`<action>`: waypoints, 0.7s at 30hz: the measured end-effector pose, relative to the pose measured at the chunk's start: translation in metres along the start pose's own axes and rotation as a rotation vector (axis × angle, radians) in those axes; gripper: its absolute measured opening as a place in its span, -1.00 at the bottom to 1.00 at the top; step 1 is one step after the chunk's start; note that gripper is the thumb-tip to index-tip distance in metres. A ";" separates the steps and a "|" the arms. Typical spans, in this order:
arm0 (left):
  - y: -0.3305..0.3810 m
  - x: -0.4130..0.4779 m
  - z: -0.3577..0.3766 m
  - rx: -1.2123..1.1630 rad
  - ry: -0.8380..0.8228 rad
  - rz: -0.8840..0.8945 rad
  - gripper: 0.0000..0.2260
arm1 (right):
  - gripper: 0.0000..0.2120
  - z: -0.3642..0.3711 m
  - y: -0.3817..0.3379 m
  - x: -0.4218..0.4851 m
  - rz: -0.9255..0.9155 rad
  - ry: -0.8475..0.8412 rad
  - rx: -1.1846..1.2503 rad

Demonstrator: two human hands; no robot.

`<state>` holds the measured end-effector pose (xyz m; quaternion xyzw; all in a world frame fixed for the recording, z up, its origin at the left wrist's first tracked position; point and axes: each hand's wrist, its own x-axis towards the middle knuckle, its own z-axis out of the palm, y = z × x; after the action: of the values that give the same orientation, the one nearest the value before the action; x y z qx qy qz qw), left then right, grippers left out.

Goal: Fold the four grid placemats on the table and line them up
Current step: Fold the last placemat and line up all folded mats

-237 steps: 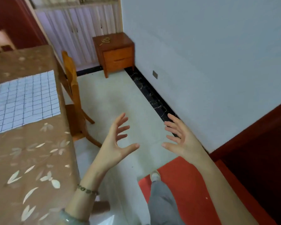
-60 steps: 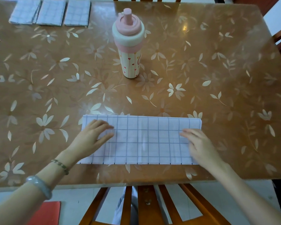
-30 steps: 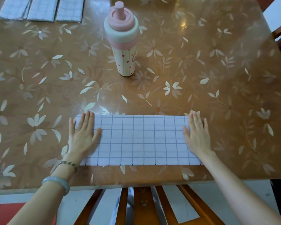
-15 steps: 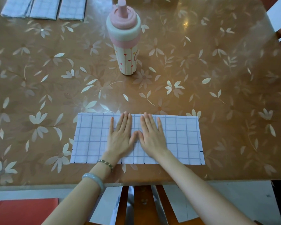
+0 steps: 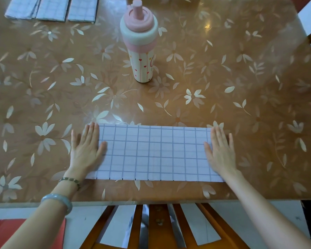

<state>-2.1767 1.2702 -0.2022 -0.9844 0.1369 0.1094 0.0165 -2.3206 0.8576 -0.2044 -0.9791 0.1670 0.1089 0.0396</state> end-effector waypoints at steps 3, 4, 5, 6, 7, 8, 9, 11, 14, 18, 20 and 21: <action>-0.009 -0.003 -0.004 -0.009 0.014 -0.005 -0.32 | -0.34 -0.003 0.010 -0.001 -0.011 -0.012 -0.019; -0.010 -0.003 -0.005 -0.020 0.008 -0.022 -0.30 | -0.33 -0.003 0.009 0.000 0.002 -0.005 -0.016; -0.010 -0.004 -0.006 -0.046 0.004 -0.050 -0.28 | -0.33 -0.005 0.005 -0.001 0.027 0.013 0.009; -0.008 -0.008 -0.006 -0.085 0.019 -0.085 -0.27 | -0.33 -0.009 -0.003 -0.002 0.051 0.046 0.054; -0.003 -0.012 -0.008 -0.136 0.049 -0.132 -0.27 | -0.35 -0.013 -0.015 -0.004 0.057 0.081 0.103; 0.004 -0.015 -0.011 -0.198 0.078 -0.196 -0.30 | -0.38 -0.019 -0.030 -0.005 0.039 0.114 0.149; 0.013 -0.019 -0.014 -0.266 0.087 -0.268 -0.33 | -0.41 -0.023 -0.047 -0.006 -0.002 0.143 0.190; 0.029 -0.024 -0.021 -0.356 0.061 -0.387 -0.36 | -0.48 -0.028 -0.083 -0.010 -0.123 0.185 0.239; 0.038 -0.027 -0.026 -0.405 0.040 -0.476 -0.38 | -0.55 -0.024 -0.130 -0.014 -0.270 0.123 0.259; 0.035 -0.025 -0.033 -0.473 0.022 -0.542 -0.38 | -0.56 -0.014 -0.153 -0.016 -0.309 0.022 0.284; 0.034 -0.023 -0.036 -0.506 0.004 -0.560 -0.37 | -0.55 -0.012 -0.154 -0.016 -0.301 -0.005 0.303; 0.033 -0.022 -0.039 -0.534 -0.006 -0.571 -0.38 | -0.54 -0.012 -0.153 -0.016 -0.299 -0.021 0.312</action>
<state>-2.1982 1.2419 -0.1597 -0.9522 -0.1758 0.1349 -0.2101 -2.2811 1.0052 -0.1825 -0.9738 0.0344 0.0850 0.2082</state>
